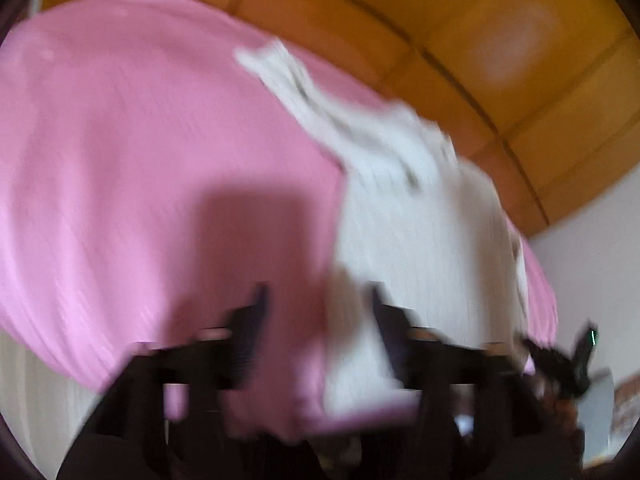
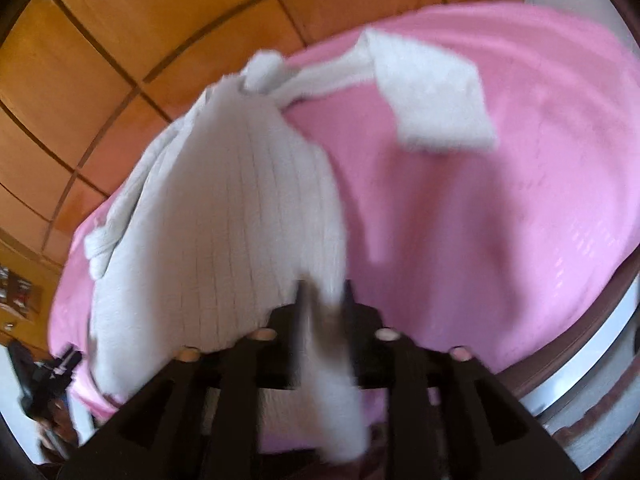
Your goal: Fold small clothes
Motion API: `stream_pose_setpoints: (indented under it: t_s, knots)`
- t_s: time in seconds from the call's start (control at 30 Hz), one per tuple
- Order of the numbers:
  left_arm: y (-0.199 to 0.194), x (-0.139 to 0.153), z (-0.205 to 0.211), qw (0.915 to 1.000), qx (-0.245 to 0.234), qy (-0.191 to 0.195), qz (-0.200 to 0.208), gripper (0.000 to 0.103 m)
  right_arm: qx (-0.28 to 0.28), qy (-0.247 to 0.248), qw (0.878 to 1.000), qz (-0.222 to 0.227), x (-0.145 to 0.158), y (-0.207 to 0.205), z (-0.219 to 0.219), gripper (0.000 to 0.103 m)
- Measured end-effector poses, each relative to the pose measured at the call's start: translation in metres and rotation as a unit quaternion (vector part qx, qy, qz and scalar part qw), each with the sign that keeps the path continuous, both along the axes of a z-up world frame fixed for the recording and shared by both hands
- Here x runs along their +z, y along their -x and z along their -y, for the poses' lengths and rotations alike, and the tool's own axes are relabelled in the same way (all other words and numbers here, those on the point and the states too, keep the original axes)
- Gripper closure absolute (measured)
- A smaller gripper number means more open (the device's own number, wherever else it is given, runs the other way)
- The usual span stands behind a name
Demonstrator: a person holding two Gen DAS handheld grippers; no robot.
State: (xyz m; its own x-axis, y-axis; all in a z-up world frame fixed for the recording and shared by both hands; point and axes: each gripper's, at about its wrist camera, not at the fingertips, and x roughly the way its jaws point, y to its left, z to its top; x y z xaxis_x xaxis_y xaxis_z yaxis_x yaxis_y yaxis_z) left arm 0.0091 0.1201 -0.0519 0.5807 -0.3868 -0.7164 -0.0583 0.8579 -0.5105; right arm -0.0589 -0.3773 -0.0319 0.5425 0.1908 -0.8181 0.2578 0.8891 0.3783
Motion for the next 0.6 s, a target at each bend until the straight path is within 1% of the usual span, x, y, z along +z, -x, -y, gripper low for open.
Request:
stream_pose_setpoints:
  t_s: [0.03, 0.07, 0.13, 0.17, 0.2, 0.23, 0.27, 0.33, 0.4, 0.43, 0.5, 0.53, 0.6]
  knots:
    - [-0.007, 0.005, -0.008, 0.9998, 0.017, -0.007, 0.01, 0.041, -0.006, 0.008, 1.0, 0.01, 0.005, -0.001, 0.0, 0.04]
    - [-0.019, 0.011, -0.017, 0.9991, 0.033, -0.02, 0.017, 0.041, -0.014, 0.024, 0.999, 0.029, 0.015, -0.001, -0.002, 0.039]
    - [-0.038, 0.016, -0.033, 0.9977, 0.055, -0.031, 0.025, 0.041, -0.006, 0.037, 0.998, 0.051, 0.025, -0.006, -0.009, 0.036]
    - [-0.053, 0.016, -0.044, 0.9965, 0.074, -0.032, 0.02, 0.041, 0.005, 0.038, 0.997, 0.065, 0.032, -0.003, -0.018, 0.032]
    - [-0.064, 0.014, -0.052, 0.9957, 0.089, -0.025, 0.012, 0.041, 0.016, 0.036, 0.996, 0.074, 0.036, -0.006, -0.027, 0.03]
    - [-0.077, 0.011, -0.064, 0.9944, 0.105, -0.009, 0.004, 0.041, 0.03, 0.035, 0.996, 0.08, 0.039, -0.011, -0.036, 0.029]
    - [-0.088, 0.008, -0.072, 0.9933, 0.115, 0.001, 0.001, 0.041, 0.048, 0.034, 0.995, 0.083, 0.04, -0.016, -0.05, 0.029]
    - [-0.115, 0.005, -0.084, 0.9913, 0.131, 0.005, -0.011, 0.041, 0.075, 0.026, 0.993, 0.082, 0.037, -0.024, -0.073, 0.028]
    - [-0.132, 0.003, -0.093, 0.9911, 0.132, 0.014, -0.014, 0.041, 0.117, 0.011, 0.991, 0.069, 0.026, -0.034, -0.104, 0.028]
    - [-0.142, 0.004, -0.096, 0.9911, 0.132, 0.01, -0.014, 0.041, 0.126, 0.008, 0.99, 0.064, 0.022, -0.039, -0.112, 0.028]
    - [-0.168, 0.009, -0.093, 0.9898, 0.138, -0.036, -0.003, 0.041, 0.156, -0.002, 0.987, 0.047, 0.01, -0.048, -0.139, 0.028]
    - [-0.18, 0.009, -0.089, 0.9901, 0.128, -0.058, 0.002, 0.038, 0.167, -0.004, 0.985, 0.041, 0.006, -0.051, -0.148, 0.028]
    - [-0.207, 0.007, -0.077, 0.9882, 0.101, -0.115, -0.004, 0.036, 0.197, 0.001, 0.98, 0.035, 0.0, -0.056, -0.171, 0.028]
